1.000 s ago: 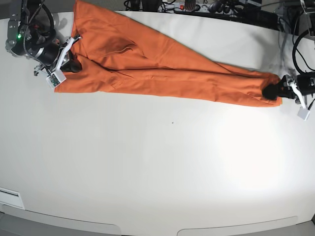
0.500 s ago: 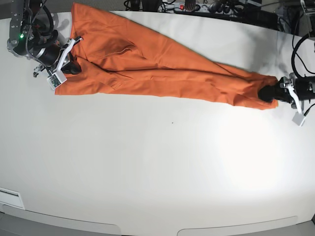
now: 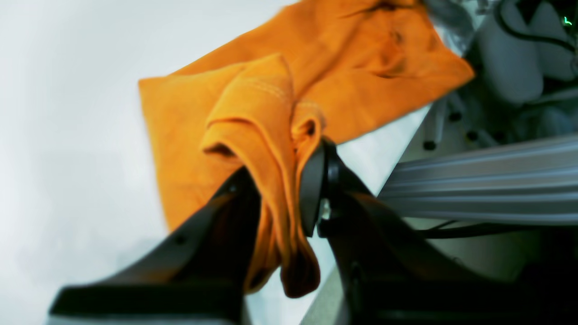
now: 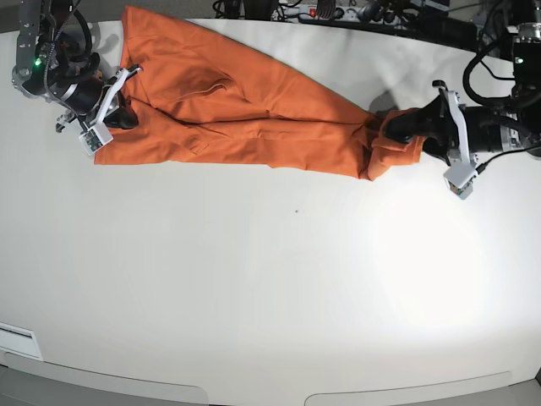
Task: Fold the T-shirt properly
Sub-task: 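Carry the hem end with the left gripper toward the right gripper, folding the strip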
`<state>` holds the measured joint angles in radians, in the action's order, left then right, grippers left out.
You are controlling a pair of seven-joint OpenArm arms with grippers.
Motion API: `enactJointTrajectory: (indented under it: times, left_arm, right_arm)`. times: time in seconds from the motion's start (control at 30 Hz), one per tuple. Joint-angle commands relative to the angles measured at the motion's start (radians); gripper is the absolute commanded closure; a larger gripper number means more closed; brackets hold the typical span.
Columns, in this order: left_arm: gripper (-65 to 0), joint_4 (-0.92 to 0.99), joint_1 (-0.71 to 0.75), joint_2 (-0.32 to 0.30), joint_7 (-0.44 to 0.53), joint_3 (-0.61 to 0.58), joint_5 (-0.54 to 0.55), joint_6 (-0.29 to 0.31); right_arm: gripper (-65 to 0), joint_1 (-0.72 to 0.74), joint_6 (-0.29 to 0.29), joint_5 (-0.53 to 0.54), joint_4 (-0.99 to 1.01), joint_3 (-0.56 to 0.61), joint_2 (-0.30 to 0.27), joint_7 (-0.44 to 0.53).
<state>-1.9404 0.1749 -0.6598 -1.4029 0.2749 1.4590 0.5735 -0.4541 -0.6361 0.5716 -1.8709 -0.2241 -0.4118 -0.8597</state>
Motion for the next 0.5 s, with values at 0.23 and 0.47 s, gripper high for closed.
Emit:
enactJointTrajectory:
  times: [0.23, 0.47]
  left_arm:
    - [0.0, -0.038, 0.019, 0.138, 0.045, 0.007, -0.011, 0.041]
    - [0.0, 0.0, 0.018, 0.275, 0.101, -0.015, -0.021, 0.086]
  right_arm:
    - [0.0, -0.003, 0.008, -0.026, -0.007, -0.004, -0.012, -0.023]
    - [0.0, -0.003, 0.008, -0.026, -0.007, -0.004, -0.012, -0.023]
